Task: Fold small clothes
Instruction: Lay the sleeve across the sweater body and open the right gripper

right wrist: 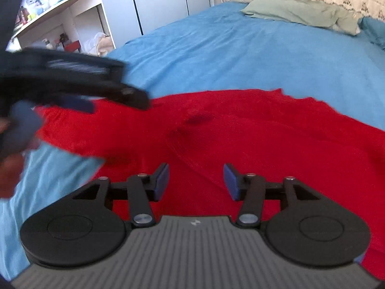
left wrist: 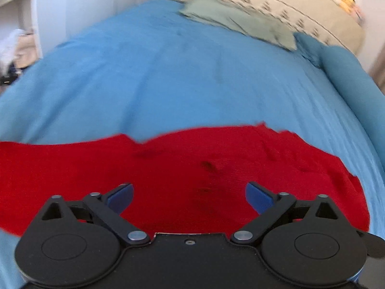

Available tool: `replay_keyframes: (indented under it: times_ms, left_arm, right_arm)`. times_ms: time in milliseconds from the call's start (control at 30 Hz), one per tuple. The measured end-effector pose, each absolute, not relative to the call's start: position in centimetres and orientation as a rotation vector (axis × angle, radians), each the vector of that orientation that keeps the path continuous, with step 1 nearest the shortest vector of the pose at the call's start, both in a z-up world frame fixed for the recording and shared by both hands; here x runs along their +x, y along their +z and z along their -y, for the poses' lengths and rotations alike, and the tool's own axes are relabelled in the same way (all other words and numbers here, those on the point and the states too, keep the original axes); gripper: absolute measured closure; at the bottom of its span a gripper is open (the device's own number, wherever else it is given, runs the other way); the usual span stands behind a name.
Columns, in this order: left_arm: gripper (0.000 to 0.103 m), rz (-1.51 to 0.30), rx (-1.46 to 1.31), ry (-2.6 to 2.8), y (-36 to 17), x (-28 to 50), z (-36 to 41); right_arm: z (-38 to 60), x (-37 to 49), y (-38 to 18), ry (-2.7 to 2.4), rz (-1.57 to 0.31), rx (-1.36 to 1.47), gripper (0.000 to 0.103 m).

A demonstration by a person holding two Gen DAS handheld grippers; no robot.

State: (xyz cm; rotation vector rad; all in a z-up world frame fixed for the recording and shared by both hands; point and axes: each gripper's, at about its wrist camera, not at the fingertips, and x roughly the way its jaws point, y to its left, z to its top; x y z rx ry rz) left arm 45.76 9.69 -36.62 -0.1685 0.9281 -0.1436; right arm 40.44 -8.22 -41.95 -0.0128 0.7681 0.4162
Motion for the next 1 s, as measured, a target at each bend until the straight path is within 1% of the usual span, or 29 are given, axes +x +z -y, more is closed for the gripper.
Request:
replay_keyframes:
  times_ms: [67,100,167,200,267,333,400,467,600,867,1000]
  left_arm:
    - [0.017,-0.953,-0.164,-0.161,-37.5,46.6,-8.4]
    - [0.019,-0.966,-0.167,-0.164,-37.9,47.0,-7.9]
    - [0.032,-0.987,-0.184,-0.16,-38.8,47.6,-7.3]
    - [0.036,-1.006,-0.2,-0.147,-39.3,48.0,-7.1]
    - [0.054,-1.036,-0.233,-0.142,-39.9,48.3,-7.1]
    - [0.06,-1.042,-0.242,-0.133,-40.2,48.4,-7.0]
    - [0.069,-1.037,-0.218,-0.123,-40.3,48.3,-6.8]
    - [0.097,-1.05,-0.186,-0.095,-40.6,48.4,-6.8]
    - [0.098,-1.028,-0.188,-0.079,-40.2,47.8,-7.3]
    - [0.099,-0.927,-0.112,-0.013,-37.2,44.3,-8.2]
    - [0.098,-0.956,-0.065,0.022,-38.2,43.7,-8.5]
  right_arm:
    - [9.5,39.3,-41.7,0.402,-0.768,-0.042,0.037]
    - [10.0,38.9,-41.6,0.393,-0.768,-0.054,0.037]
    - [11.1,38.3,-41.7,0.371,-0.778,-0.069,0.037]
    - [11.6,38.2,-41.8,0.359,-0.784,-0.067,0.037]
    - [12.5,38.3,-42.0,0.335,-0.8,-0.051,0.037]
    - [13.4,38.2,-42.2,0.309,-0.81,-0.029,0.037]
    - [14.1,38.2,-42.4,0.286,-0.818,-0.005,0.037]
    - [14.8,38.2,-42.6,0.27,-0.824,0.013,0.037]
    - [15.3,38.2,-42.8,0.254,-0.831,0.027,0.037]
    - [15.7,38.4,-42.5,0.257,-0.836,0.028,0.037]
    - [15.9,38.5,-42.6,0.26,-0.843,0.029,0.037]
